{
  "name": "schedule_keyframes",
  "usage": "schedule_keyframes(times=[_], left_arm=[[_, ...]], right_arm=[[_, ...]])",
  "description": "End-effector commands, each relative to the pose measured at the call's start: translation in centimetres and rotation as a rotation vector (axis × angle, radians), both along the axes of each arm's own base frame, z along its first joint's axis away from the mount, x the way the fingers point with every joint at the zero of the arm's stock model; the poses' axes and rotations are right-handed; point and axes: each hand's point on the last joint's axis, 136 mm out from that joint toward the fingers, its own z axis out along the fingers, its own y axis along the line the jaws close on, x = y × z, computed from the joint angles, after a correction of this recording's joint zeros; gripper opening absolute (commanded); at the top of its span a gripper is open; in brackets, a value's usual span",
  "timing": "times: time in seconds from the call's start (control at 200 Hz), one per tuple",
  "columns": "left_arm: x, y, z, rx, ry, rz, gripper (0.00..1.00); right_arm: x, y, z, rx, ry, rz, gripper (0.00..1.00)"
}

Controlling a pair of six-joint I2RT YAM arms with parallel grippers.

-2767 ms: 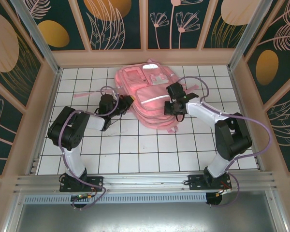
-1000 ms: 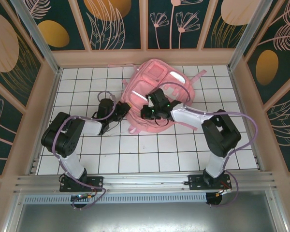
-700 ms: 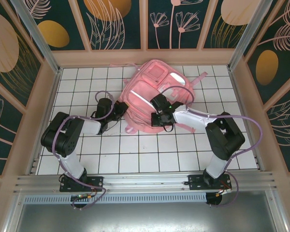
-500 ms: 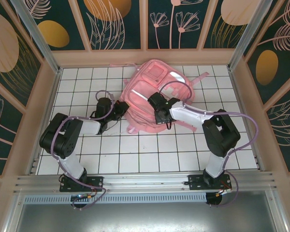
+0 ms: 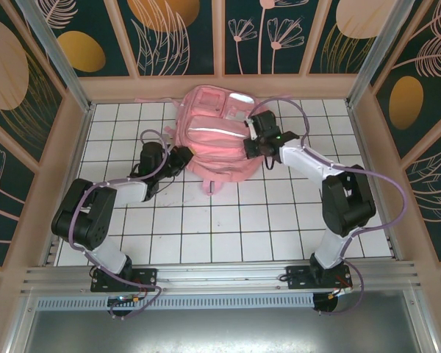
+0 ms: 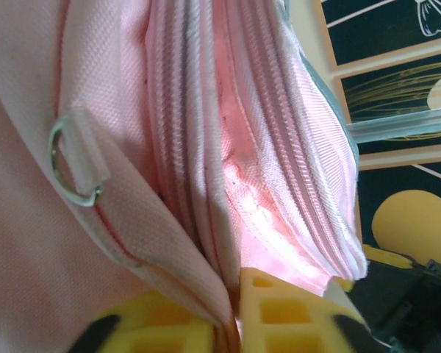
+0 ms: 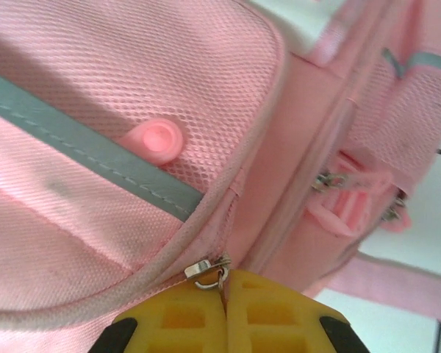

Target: Pack the student bag

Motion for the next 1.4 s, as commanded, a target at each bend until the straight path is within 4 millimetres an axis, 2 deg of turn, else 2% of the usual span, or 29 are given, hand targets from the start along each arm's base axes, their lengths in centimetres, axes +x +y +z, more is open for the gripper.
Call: schedule_keyframes(times=[0.0,0.11,0.22,0.345,0.485,0.5,0.54,0.63,0.766,0.861,0.956,1.016,1.041,1.096,1.161,1.231,1.251,1.276,1.396], left_arm=[[2.3,4.2,0.8,0.095,-0.042,0.137,0.42],[2.5,4.1,1.7,0.108,-0.034,0.127,0.73],[2.0,3.5,4.4,0.064,-0.059,0.103,0.98],[0.7,3.0,7.7,-0.048,-0.083,0.131,0.98],[-1.1,1.6,9.0,-0.152,-0.072,0.170,0.99],[-1.2,1.4,9.0,-0.167,-0.069,0.170,0.99],[-1.5,0.9,9.0,-0.205,-0.055,0.175,0.99],[-1.8,0.3,7.5,-0.244,0.002,0.190,0.99],[-1.5,0.2,5.0,-0.235,0.069,0.211,0.99],[-1.3,0.3,3.4,-0.220,0.092,0.228,0.98],[-1.3,0.1,2.0,-0.228,0.107,0.223,0.89],[-1.0,0.0,1.0,-0.200,0.110,0.217,0.86],[-0.9,0.1,-0.1,-0.171,0.133,0.221,0.86],[-0.8,0.1,-1.7,-0.121,0.160,0.214,0.87],[-0.6,0.2,-3.6,-0.067,0.192,0.209,0.87],[-0.4,0.4,-4.4,-0.043,0.202,0.203,0.86],[-0.4,0.4,-4.4,-0.039,0.202,0.201,0.86],[-0.4,0.7,-5.7,-0.022,0.227,0.206,0.86],[0.0,1.6,-5.9,0.031,0.226,0.217,0.85]], right_arm=[[0.7,-1.7,3.5,0.122,0.000,0.002,0.00],[-1.6,1.6,3.5,0.297,0.101,0.120,0.00],[-3.8,5.0,4.7,0.469,0.163,0.247,0.00],[-6.0,9.1,5.9,0.575,0.202,0.385,0.00],[-7.3,12.9,5.7,0.559,0.217,0.478,0.00],[-7.8,13.8,5.7,0.557,0.222,0.502,0.00],[-8.4,14.9,5.7,0.561,0.233,0.534,0.00],[-9.4,17.0,5.5,0.562,0.252,0.593,0.00],[-10.8,18.7,4.8,0.540,0.275,0.643,0.00],[-11.7,19.0,4.4,0.529,0.290,0.656,0.00],[-12.3,18.8,3.8,0.502,0.295,0.650,0.00],[-12.6,18.2,2.7,0.454,0.307,0.629,0.00],[-12.7,17.7,2.0,0.420,0.313,0.613,0.00],[-12.1,16.0,0.3,0.313,0.304,0.547,0.00],[-11.0,13.1,-2.2,0.143,0.280,0.443,0.00],[-9.7,9.9,-4.1,-0.035,0.244,0.342,0.00],[-9.3,9.0,-4.4,-0.081,0.228,0.315,0.00],[-8.9,8.1,-4.7,-0.131,0.212,0.292,0.00],[-5.9,4.2,-4.5,-0.354,0.087,0.136,0.00]])
